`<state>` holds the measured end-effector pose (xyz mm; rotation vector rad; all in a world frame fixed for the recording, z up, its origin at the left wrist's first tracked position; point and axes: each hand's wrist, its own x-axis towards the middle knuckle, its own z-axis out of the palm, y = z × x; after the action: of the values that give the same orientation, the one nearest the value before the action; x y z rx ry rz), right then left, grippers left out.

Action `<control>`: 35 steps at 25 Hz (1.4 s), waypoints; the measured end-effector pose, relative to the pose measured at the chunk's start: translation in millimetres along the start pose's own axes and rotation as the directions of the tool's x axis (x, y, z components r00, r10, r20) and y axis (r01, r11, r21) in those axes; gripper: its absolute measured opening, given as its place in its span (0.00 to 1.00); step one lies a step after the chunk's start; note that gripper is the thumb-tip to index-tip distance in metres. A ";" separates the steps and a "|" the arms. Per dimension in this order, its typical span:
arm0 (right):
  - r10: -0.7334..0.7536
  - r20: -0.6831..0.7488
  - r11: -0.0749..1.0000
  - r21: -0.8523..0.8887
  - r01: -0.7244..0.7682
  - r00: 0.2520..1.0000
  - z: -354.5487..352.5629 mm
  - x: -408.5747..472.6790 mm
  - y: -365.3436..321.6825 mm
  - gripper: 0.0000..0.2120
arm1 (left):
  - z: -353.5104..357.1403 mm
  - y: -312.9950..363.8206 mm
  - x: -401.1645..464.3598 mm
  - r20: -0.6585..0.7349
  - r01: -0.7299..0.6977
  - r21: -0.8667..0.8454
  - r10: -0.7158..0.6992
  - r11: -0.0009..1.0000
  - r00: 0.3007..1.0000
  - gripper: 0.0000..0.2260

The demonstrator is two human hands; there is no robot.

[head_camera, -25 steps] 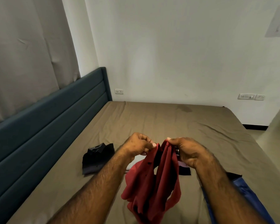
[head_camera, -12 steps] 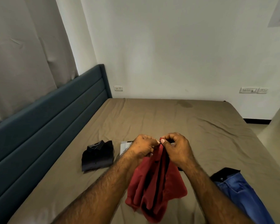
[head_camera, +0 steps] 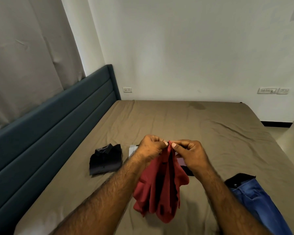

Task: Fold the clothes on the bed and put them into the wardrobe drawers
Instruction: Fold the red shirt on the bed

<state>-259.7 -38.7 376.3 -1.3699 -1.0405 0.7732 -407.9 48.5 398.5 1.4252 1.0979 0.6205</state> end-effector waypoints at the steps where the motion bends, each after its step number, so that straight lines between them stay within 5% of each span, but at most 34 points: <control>1: 0.043 0.036 0.997 0.059 -0.045 0.998 -4.0 0.2 -2.1 0.07 | 0.5 -0.3 -0.8 0.007 -0.015 0.033 0.014 0.999 1.000 0.04; 6: 0.062 0.026 0.998 0.017 -0.063 0.998 -2.4 -1.1 -8.5 0.03 | 5.2 -2.5 -1.7 -0.062 -0.044 0.165 0.055 0.985 0.997 0.06; 12: -0.112 -0.008 0.945 -0.308 0.105 0.994 -0.7 -7.5 5.5 0.05 | 5.4 -6.8 -8.8 -0.021 0.023 0.041 -0.022 0.999 1.000 0.10; 15: -0.019 -0.015 0.992 -0.127 0.017 1.000 -1.8 -13.1 7.8 0.06 | 8.7 -8.2 -9.6 -0.050 0.041 0.003 -0.040 0.999 0.998 0.03; 18: 0.155 -0.005 0.978 0.144 -0.153 0.988 -3.4 -13.2 8.9 0.02 | 14.5 -13.1 -8.2 -0.065 0.010 0.048 -0.007 0.999 0.998 0.06; 23: 0.082 -0.069 0.995 -0.050 -0.085 0.994 -2.4 -8.6 18.9 0.06 | 25.2 -12.4 -13.5 0.005 -0.117 -0.032 0.117 0.993 0.993 0.06; 26: 0.036 -0.103 0.997 0.076 -0.028 0.994 -3.2 -12.1 17.2 0.01 | 18.5 -3.0 -7.0 -0.023 -0.088 -0.132 0.086 0.987 0.996 0.07; 31: -0.035 0.029 0.937 -0.345 0.043 0.999 0.8 -10.0 8.3 0.07 | -1.9 -5.9 -1.8 0.060 -0.072 -0.060 0.076 0.996 0.995 0.08; 33: 0.060 0.039 0.988 -0.144 -0.054 0.997 -6.4 -2.8 4.7 0.05 | -15.1 -9.2 -2.8 0.158 -0.106 0.020 0.102 0.994 0.982 0.07; 35: 0.201 0.117 0.969 0.119 -0.215 0.973 -14.7 1.2 2.0 0.07 | -33.1 -12.0 -6.8 0.267 -0.196 0.288 0.118 0.937 0.956 0.13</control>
<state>-245.6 -43.2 375.9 -1.3502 -0.9173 1.0601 -442.6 56.3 394.6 1.8269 0.9154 0.3771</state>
